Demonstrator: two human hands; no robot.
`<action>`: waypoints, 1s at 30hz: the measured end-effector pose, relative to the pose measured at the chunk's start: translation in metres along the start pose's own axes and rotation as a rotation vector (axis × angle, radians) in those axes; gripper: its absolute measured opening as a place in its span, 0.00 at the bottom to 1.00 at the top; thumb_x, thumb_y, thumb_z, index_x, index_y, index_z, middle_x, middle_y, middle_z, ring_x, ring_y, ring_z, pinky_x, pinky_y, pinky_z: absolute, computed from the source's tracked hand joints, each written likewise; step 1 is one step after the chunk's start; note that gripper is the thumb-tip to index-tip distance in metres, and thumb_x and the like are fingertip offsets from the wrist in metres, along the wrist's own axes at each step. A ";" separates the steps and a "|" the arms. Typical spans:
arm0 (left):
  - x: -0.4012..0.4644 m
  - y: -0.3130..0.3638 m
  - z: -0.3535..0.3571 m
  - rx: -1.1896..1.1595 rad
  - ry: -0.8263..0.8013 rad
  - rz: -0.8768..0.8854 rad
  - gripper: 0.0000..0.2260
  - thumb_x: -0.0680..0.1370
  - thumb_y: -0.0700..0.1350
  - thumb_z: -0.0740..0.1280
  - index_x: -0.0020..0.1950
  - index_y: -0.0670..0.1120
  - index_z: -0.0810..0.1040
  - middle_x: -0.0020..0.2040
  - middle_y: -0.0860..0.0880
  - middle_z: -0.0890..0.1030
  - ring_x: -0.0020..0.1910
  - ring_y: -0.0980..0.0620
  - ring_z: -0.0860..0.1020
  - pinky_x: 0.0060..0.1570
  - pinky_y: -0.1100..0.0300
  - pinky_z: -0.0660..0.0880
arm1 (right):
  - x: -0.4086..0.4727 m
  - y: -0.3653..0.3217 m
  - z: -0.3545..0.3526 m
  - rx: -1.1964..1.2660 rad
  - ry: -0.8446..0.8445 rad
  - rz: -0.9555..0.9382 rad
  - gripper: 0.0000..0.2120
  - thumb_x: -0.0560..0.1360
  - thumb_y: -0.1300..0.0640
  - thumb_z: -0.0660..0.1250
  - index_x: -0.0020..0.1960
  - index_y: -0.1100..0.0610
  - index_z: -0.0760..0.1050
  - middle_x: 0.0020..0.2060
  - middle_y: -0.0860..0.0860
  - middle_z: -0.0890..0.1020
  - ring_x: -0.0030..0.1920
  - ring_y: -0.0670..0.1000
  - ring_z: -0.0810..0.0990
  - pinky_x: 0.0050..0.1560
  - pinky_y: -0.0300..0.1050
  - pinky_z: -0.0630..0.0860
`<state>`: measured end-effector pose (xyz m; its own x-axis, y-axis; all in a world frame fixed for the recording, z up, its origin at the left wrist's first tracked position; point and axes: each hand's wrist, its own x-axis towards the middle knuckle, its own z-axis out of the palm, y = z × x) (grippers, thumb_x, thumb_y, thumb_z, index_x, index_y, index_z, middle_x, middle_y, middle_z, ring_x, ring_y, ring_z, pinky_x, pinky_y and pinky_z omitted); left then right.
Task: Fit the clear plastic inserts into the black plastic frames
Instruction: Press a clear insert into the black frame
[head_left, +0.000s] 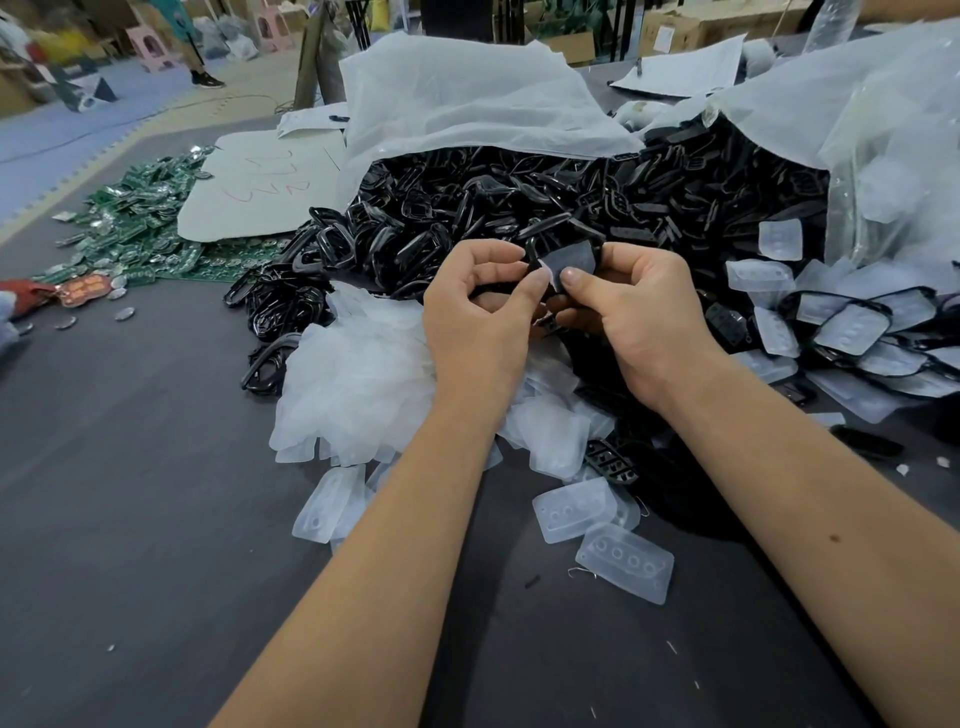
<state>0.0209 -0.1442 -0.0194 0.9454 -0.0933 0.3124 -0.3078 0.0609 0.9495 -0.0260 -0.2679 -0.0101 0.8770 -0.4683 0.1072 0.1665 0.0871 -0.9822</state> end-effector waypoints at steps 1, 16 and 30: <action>0.000 0.000 0.000 0.003 0.010 0.012 0.07 0.76 0.38 0.77 0.49 0.47 0.81 0.42 0.50 0.84 0.34 0.54 0.79 0.42 0.53 0.82 | 0.000 0.000 0.000 0.003 0.003 0.003 0.06 0.80 0.70 0.68 0.51 0.64 0.83 0.39 0.53 0.87 0.35 0.48 0.84 0.37 0.38 0.80; 0.004 -0.004 0.000 -0.025 -0.042 -0.085 0.04 0.78 0.36 0.74 0.48 0.44 0.83 0.40 0.43 0.86 0.40 0.44 0.86 0.43 0.50 0.85 | 0.000 0.000 0.000 -0.037 -0.010 -0.020 0.06 0.78 0.70 0.69 0.49 0.61 0.83 0.38 0.52 0.88 0.35 0.48 0.85 0.36 0.39 0.80; 0.004 -0.002 -0.001 0.023 -0.056 -0.115 0.06 0.78 0.36 0.74 0.43 0.43 0.81 0.32 0.49 0.81 0.31 0.53 0.80 0.35 0.59 0.79 | 0.001 0.003 0.002 -0.039 0.039 -0.007 0.04 0.81 0.65 0.69 0.49 0.61 0.81 0.35 0.52 0.86 0.33 0.51 0.85 0.34 0.39 0.80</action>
<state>0.0256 -0.1434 -0.0205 0.9674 -0.1535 0.2016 -0.2004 0.0233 0.9794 -0.0238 -0.2660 -0.0123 0.8574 -0.5031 0.1088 0.1544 0.0497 -0.9868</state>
